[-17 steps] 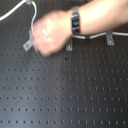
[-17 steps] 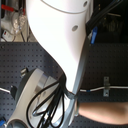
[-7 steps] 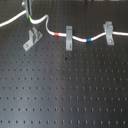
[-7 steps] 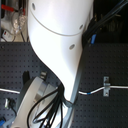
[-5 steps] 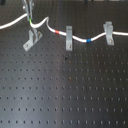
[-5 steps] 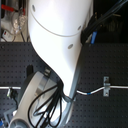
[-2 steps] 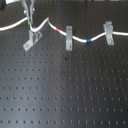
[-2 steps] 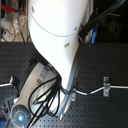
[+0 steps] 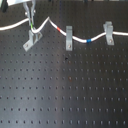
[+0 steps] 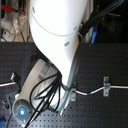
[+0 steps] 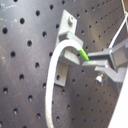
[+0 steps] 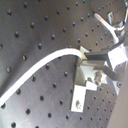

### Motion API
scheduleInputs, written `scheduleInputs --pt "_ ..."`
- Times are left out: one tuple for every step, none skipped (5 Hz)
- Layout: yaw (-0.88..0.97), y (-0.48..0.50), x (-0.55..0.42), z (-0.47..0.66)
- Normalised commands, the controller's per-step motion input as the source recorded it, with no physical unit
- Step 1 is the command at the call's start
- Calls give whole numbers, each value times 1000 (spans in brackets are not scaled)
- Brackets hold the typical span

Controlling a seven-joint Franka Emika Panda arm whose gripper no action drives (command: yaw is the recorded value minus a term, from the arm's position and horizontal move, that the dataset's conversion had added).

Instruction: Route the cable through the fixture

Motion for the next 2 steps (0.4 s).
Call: scheduleInputs --pt "14 -158 -259 17" --pt "26 -67 -166 72"
